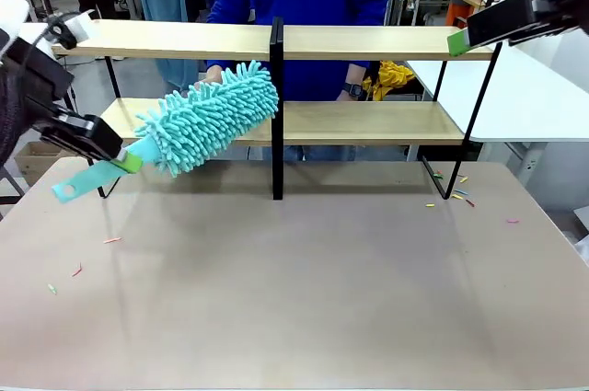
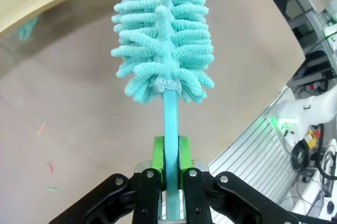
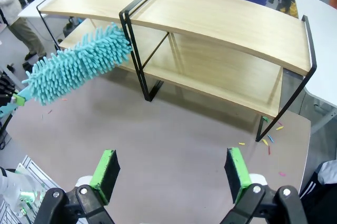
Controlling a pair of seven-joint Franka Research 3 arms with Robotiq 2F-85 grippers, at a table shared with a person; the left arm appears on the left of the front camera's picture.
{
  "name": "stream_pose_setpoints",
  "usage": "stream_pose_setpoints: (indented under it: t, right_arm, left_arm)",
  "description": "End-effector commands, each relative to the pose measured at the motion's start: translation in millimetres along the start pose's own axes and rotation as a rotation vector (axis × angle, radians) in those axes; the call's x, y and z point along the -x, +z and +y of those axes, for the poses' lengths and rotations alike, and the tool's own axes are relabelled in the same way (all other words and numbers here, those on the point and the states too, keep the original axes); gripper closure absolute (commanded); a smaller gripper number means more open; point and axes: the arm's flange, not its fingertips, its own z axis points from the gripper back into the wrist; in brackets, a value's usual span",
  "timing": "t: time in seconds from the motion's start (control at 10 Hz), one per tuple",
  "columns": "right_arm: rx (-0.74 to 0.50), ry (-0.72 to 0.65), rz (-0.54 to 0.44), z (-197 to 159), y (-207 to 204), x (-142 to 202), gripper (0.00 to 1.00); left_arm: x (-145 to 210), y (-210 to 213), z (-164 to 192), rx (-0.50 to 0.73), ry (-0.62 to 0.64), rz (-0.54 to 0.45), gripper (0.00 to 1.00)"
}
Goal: Clean the shelves.
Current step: Clean another randomly selected level of the Shelf with the Duster.
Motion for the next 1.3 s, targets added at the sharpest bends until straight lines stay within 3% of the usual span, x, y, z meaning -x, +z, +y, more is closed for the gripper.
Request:
stream_pose_setpoints:
  t: [0.0,0.8,1.0,1.2]
  right_arm:
    - [0.007,-0.011,-0.003,1.0,0.1,-0.2,0.0]
    - [0.007,-0.011,-0.003,1.0,0.1,-0.2,0.0]
    - [0.007,-0.011,-0.003,1.0,0.1,-0.2,0.0]
    - [0.007,-0.011,-0.003,1.0,0.1,-0.2,0.0]
  left_arm:
    - [21.4,-12.3,2.7,-0.018,0.029,-0.002,0.87]
    - [5.3,-56.5,22.5,-0.203,0.082,-0.055,0.87]
    - [2.1,-62.6,24.8,-0.14,0.063,-0.031,0.87]
    - [-0.8,-62.7,30.2,-0.154,0.083,-0.061,0.87]
